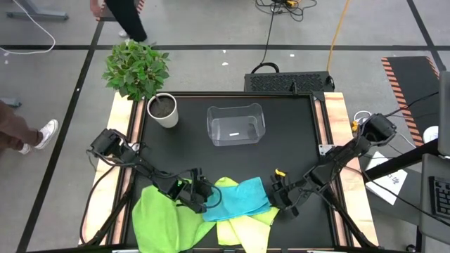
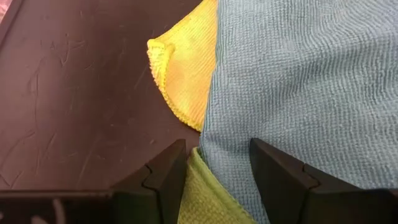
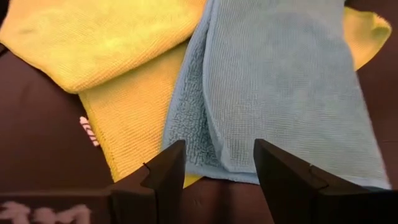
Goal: Fold microfiber towels
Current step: Fold the blue towel
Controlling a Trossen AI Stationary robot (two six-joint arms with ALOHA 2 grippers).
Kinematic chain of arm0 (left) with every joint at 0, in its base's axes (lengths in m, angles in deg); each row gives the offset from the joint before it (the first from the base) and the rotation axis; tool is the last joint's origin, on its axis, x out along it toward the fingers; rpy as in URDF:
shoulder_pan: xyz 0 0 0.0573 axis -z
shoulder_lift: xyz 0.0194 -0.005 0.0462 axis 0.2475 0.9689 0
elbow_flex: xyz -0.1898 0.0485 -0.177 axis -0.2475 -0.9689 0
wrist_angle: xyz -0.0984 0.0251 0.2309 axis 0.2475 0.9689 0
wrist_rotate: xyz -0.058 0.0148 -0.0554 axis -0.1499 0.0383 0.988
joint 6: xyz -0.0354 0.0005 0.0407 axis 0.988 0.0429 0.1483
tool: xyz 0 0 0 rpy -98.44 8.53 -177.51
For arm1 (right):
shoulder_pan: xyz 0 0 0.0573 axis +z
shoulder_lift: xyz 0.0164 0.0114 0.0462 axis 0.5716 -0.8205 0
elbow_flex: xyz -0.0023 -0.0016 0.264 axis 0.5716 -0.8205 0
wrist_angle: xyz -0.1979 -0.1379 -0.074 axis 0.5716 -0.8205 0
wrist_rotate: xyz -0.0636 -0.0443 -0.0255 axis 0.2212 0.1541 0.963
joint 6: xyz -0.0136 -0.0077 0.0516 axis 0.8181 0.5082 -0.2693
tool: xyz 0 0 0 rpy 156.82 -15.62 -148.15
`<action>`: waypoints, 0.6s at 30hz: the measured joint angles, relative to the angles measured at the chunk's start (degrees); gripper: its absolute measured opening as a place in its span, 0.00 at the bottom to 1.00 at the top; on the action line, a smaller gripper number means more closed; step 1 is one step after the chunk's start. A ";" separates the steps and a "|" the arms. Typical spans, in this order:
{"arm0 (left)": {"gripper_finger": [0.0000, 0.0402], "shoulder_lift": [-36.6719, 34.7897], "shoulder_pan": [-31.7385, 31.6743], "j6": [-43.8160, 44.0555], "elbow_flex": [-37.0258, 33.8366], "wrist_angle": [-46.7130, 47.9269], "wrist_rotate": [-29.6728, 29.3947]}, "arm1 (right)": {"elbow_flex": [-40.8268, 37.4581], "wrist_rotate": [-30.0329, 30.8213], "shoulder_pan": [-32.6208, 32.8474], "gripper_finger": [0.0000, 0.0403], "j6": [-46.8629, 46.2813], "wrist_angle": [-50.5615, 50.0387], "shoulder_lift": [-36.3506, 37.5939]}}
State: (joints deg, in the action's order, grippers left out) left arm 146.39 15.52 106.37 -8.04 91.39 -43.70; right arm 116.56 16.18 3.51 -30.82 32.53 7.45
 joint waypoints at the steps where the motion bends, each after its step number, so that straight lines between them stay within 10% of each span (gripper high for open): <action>1: 0.45 0.00 -0.01 -0.01 -0.02 -0.01 0.03 | 0.00 0.02 0.00 0.45 0.02 0.85 -0.98; 8: 0.45 0.00 -0.02 -0.55 -0.04 -1.14 1.59 | 0.00 0.21 -0.50 0.41 0.15 6.34 -4.31; 18: 0.45 0.00 0.00 -1.23 -0.04 -1.14 1.60 | 0.00 -0.07 -0.52 0.03 -1.76 6.08 -4.30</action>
State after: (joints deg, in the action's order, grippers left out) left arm 146.39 15.52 105.15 -8.08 90.24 -42.10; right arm 116.56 16.12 2.98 -32.58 38.62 3.15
